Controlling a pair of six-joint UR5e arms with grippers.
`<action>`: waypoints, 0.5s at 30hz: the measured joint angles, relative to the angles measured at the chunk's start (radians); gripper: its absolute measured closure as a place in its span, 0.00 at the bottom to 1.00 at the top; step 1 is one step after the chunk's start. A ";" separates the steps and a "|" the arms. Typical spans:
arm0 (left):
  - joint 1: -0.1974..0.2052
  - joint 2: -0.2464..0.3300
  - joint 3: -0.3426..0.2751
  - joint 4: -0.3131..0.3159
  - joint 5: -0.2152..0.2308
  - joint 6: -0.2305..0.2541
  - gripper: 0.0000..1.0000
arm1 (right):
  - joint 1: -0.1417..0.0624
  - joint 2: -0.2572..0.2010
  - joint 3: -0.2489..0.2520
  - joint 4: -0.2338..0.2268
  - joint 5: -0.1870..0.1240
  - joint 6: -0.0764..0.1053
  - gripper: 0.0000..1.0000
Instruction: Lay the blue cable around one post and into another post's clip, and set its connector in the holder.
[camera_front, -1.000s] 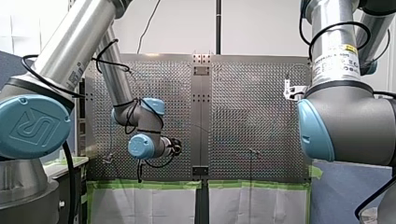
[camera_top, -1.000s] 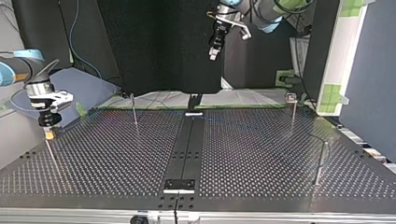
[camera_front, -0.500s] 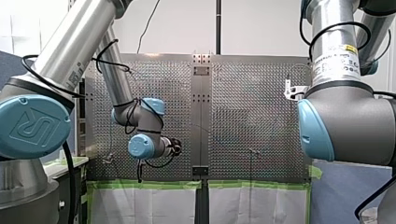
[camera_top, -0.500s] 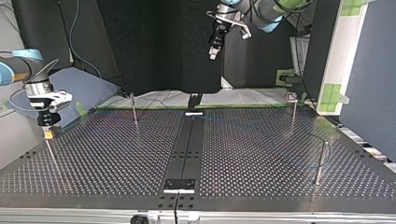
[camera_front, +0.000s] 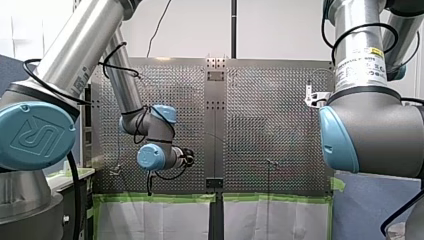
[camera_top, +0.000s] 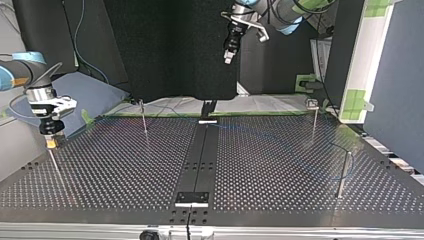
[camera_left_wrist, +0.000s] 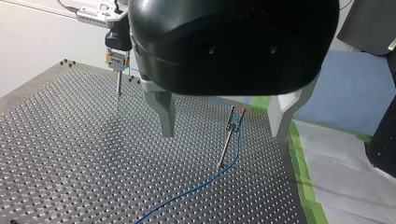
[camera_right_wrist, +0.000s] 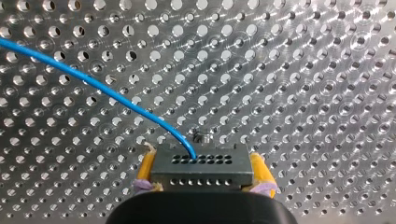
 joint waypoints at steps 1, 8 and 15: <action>0.000 0.000 0.000 0.000 0.000 0.000 0.00 | 0.000 0.000 0.000 0.000 0.000 0.000 1.00; 0.000 0.000 0.000 0.000 0.000 0.000 0.00 | 0.000 -0.002 0.006 -0.039 0.000 0.027 0.79; 0.000 0.000 0.000 0.000 0.000 0.000 0.00 | 0.000 -0.002 0.004 -0.037 0.000 0.027 0.40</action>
